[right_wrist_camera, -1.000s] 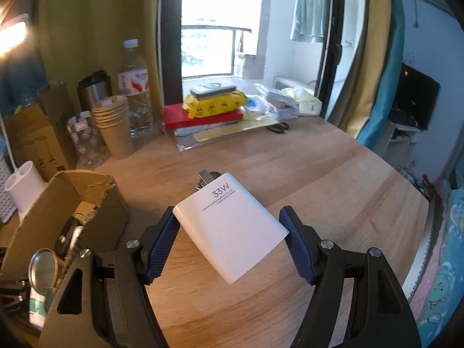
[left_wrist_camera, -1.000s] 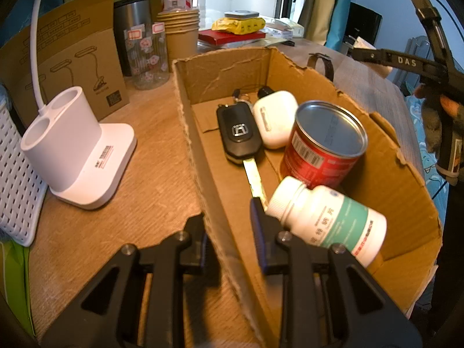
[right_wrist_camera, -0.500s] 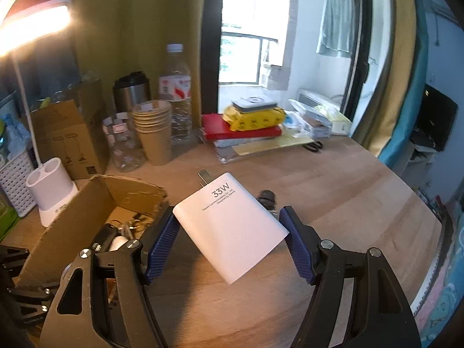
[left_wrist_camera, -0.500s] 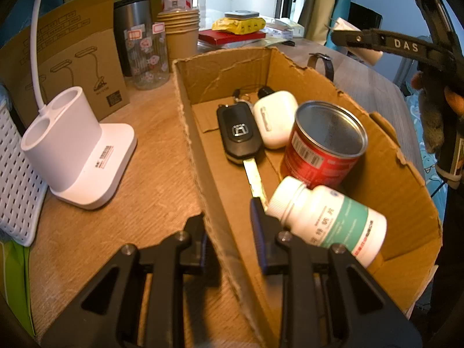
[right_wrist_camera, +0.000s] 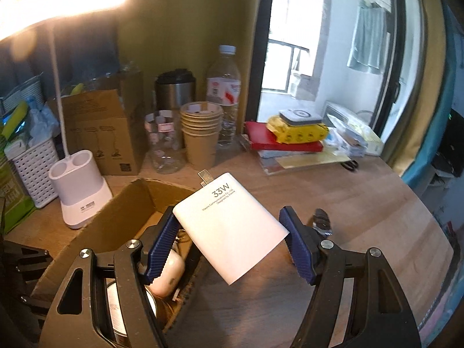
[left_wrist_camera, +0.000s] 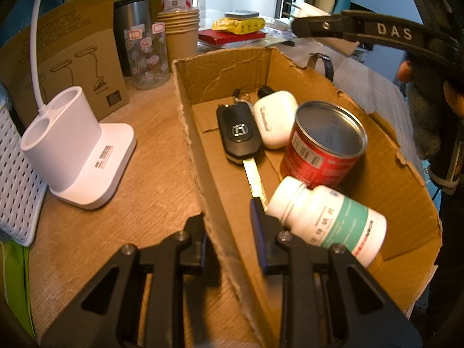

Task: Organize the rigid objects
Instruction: 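Lift the white charger block and carry it over the box, then lower the charger block into the box and open the right gripper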

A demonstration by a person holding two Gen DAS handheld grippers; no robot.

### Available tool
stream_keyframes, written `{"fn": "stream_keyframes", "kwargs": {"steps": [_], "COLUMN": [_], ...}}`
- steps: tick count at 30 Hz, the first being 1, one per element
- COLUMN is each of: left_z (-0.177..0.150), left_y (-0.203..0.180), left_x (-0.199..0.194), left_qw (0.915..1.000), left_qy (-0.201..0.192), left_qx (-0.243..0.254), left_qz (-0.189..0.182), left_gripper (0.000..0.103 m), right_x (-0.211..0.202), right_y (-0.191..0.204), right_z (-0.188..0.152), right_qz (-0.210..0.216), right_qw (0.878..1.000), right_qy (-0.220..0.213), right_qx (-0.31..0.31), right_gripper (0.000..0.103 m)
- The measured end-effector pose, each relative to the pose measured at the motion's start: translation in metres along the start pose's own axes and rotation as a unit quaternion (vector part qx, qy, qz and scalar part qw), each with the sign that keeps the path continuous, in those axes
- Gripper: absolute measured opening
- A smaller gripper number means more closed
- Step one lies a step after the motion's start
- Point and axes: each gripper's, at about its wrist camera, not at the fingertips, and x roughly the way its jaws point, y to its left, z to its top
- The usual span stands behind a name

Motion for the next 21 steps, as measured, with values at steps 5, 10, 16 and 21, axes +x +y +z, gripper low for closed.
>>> {"fn": "stream_keyframes", "kwargs": {"steps": [5,10,16,21], "left_z": [0.0,0.0,0.0,0.0], "left_y": [0.0,0.0,-0.001,-0.001], "left_x": [0.0,0.0,0.0,0.0], "left_qw": [1.0,1.0,1.0,1.0], "left_qy": [0.0,0.0,0.0,0.0], "left_qx": [0.0,0.0,0.002,0.002], "left_qz": [0.0,0.0,-0.002,-0.003], "left_gripper": [0.026,0.026,0.026,0.027], "right_x": [0.006,0.02,0.036,0.047], "right_y": [0.02,0.043,0.061,0.066], "right_z": [0.006,0.008,0.007,0.007], "right_qz": [0.02,0.043,0.052,0.057], "right_qw": [1.0,0.998,0.995,0.99], "right_qy": [-0.003,0.006,0.022,0.047], "right_qx": [-0.022,-0.048,-0.084,-0.121], "right_gripper": [0.074,0.074,0.074,0.074]}}
